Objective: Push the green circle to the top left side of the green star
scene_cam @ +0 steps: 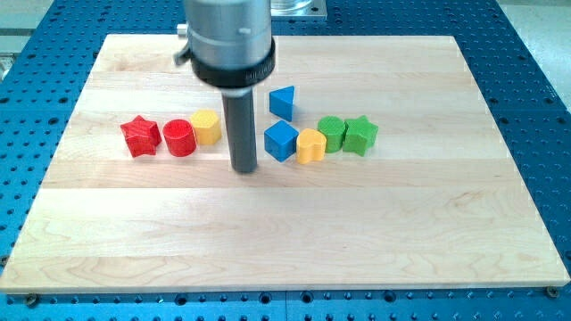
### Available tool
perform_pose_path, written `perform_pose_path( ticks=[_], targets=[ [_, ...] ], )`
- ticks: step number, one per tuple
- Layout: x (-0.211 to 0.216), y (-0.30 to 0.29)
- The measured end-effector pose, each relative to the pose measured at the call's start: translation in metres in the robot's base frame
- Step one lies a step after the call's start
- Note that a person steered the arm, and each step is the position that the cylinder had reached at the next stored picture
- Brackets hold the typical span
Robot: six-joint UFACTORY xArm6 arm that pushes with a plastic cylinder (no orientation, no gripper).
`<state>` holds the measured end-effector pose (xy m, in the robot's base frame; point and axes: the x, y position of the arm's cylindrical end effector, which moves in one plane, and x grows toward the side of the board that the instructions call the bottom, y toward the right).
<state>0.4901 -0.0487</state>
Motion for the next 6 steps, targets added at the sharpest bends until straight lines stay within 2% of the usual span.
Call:
perform_pose_path(
  ticks=[1,2,3,4,5,6],
  targets=[
    [0.003,0.030],
    [-0.012,0.058],
    [0.005,0.088],
    [-0.027,0.116],
    [-0.058,0.102],
    [-0.040,0.095]
  ],
)
